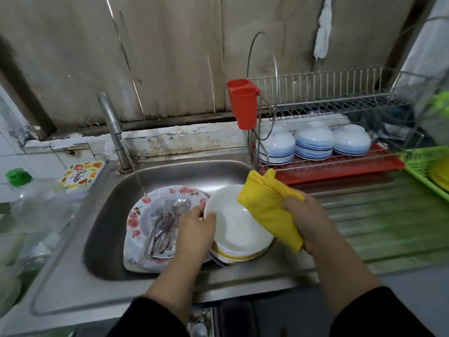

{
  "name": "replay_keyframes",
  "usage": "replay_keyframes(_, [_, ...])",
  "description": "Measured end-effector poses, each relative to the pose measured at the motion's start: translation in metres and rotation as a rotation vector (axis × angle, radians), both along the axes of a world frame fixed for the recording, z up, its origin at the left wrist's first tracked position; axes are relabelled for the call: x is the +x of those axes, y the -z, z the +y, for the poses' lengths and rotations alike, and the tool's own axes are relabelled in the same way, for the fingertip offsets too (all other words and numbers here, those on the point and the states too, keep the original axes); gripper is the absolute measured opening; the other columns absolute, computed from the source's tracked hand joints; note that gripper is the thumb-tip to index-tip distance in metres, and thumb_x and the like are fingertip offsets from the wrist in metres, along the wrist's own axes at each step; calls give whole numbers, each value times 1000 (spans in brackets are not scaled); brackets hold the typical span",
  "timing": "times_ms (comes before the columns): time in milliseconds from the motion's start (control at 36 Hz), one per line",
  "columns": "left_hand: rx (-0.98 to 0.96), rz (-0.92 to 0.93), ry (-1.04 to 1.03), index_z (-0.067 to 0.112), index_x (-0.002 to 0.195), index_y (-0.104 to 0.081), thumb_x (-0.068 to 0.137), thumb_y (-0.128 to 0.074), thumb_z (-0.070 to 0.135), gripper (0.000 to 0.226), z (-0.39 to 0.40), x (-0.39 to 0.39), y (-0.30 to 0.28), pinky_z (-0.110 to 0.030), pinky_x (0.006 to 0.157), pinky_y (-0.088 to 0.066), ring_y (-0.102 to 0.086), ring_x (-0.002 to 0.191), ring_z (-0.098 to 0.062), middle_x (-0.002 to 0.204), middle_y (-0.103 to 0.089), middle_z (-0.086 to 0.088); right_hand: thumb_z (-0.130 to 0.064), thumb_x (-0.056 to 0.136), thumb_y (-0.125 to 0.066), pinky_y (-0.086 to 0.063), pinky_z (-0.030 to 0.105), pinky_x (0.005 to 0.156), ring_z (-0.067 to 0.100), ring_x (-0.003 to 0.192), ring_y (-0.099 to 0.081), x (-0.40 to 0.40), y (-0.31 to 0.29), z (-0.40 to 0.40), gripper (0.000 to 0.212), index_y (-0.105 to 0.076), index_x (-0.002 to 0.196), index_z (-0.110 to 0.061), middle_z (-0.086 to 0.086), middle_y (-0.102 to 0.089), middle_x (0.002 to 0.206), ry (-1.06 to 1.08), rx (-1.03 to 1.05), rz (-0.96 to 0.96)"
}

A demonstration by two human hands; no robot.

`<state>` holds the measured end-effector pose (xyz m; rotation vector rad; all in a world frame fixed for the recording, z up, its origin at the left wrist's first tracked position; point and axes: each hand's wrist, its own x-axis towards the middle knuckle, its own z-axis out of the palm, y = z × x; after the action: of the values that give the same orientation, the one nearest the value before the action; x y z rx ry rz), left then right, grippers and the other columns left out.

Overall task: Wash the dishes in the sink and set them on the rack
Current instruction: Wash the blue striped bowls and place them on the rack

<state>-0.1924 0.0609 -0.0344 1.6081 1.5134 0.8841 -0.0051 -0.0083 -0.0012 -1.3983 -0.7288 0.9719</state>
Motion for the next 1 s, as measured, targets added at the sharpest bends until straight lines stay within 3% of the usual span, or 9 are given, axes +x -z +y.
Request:
replay_keyframes(139, [82, 107, 21, 21, 131, -55, 90, -48, 27, 43, -7, -2, 12, -28, 84, -41, -54, 105, -26, 126, -51, -10, 0, 89, -46, -51, 39, 77, 24, 77, -62, -13, 22, -7, 30, -62, 82, -24, 0, -66, 80, 101, -66, -7])
replay_keyframes(250, [97, 75, -8, 25, 145, -37, 96, -48, 28, 50, -17, -1, 17, -19, 79, -28, -51, 107, -23, 141, -34, -6, -2, 90, -48, -46, 28, 63, 16, 71, -57, -19, 28, -8, 26, -58, 93, -26, -3, -62, 79, 211, -61, 41])
replay_keyframes(333, [119, 73, 33, 22, 144, -38, 96, -49, 28, 49, -17, -1, 17, -14, 74, -24, -43, 101, -15, 136, -35, -7, 0, 88, -47, -51, 34, 73, 26, 83, -61, -26, 33, -12, 34, -60, 114, -18, 9, -66, 97, 243, -61, 124])
replay_keyframes(389, [136, 62, 54, 19, 143, -41, 94, -53, 26, 50, -17, -2, 18, -15, 83, -31, -41, 104, -15, 130, -35, -9, 1, 89, -45, -51, 36, 74, 25, 83, -61, -31, 38, -17, 37, -59, 120, -16, 8, -66, 96, 257, -42, 169])
replay_keyframes(500, [120, 13, 74, 13, 143, -39, 91, -56, 33, 58, -13, 0, 23, -29, 109, -30, -33, 129, -27, 134, -28, -11, 3, 91, -44, -51, 35, 75, 22, 83, -61, -35, 41, -20, 38, -56, 120, -19, 4, -64, 95, 217, 18, 200])
replay_keyframes(583, [86, 19, 90, 11, 148, -28, 91, -59, 23, 65, -12, 2, 24, -16, 103, -19, -23, 134, -23, 140, -23, -12, 3, 92, -44, -51, 31, 69, 18, 80, -60, -34, 43, -20, 36, -53, 116, -23, 2, -62, 92, 217, 40, 211])
replay_keyframes(667, [77, 19, 108, 12, 147, -28, 89, -61, 21, 67, -11, 2, 26, -22, 107, -20, -23, 134, -25, 141, -21, -12, 4, 92, -44, -48, 29, 64, 15, 76, -58, -33, 44, -19, 34, -52, 110, -24, -1, -61, 88, 217, 53, 230])
replay_keyframes(778, [81, 7, 106, 16, 146, -32, 89, -61, 21, 64, -13, 1, 26, -22, 105, -19, -19, 135, -22, 143, -18, -9, 4, 91, -44, -50, 31, 68, 21, 82, -61, -34, 48, -18, 40, -53, 124, -16, 9, -64, 101, 192, 49, 241])
replay_keyframes(1000, [117, -42, 122, 14, 143, -34, 66, -46, 42, 83, -21, 2, 19, -28, 110, -15, -19, 135, -20, 146, -21, -8, 5, 90, -41, -51, 38, 79, 29, 85, -62, -31, 46, -18, 34, -58, 113, -13, 10, -67, 97, 159, 59, 297])
